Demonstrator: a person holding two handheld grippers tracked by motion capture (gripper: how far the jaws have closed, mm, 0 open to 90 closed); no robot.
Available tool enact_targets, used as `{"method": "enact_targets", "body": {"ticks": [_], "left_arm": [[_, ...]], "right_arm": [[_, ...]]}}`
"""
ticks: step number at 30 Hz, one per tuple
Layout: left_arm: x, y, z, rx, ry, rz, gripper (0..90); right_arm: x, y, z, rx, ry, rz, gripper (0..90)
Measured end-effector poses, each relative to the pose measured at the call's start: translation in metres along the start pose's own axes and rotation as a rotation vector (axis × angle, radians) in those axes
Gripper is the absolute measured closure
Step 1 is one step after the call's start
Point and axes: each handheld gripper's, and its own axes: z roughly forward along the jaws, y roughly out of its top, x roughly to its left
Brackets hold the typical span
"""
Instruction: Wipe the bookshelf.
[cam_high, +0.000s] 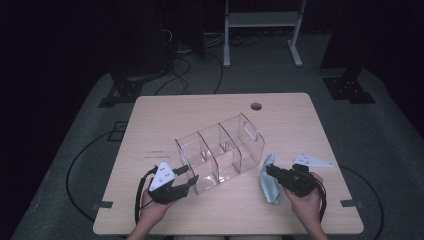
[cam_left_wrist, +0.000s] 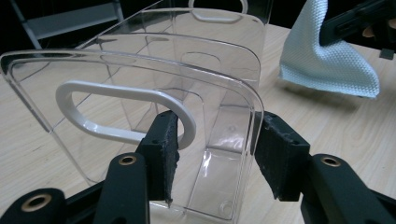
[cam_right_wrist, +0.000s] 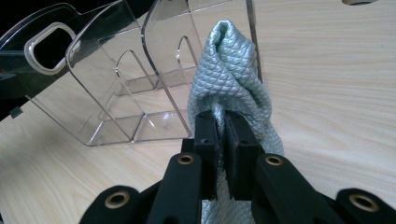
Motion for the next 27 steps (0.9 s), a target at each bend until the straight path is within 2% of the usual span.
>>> {"method": "enact_targets", "body": {"ticks": [4,9,10,15,19,20,27], "left_arm": [[0.007,0.0,0.002,0.0,-0.007,-0.002,52.1],[0.015,0.001,0.004,0.0,0.011,-0.013,53.0],[0.021,0.001,0.005,0.002,0.016,-0.021,52.9],[0.029,0.002,0.007,0.01,0.029,-0.017,55.6],[0.036,0.003,0.01,0.01,0.036,-0.032,57.5],[0.04,0.003,0.012,0.006,0.027,-0.053,57.9],[0.053,0.001,0.018,-0.008,0.042,-0.092,61.3]], "right_arm": [[-0.001,0.0,0.0,0.002,-0.002,-0.001,83.7],[-0.002,0.0,0.001,0.002,-0.005,0.002,83.7],[-0.002,0.0,0.001,0.003,-0.007,0.004,83.6],[-0.001,0.003,0.005,0.008,-0.023,-0.023,83.7],[-0.001,0.007,0.012,0.01,-0.024,-0.031,83.7],[0.0,0.008,0.013,0.013,-0.026,-0.035,83.7],[-0.001,0.016,0.025,0.022,-0.038,-0.042,83.7]]}}
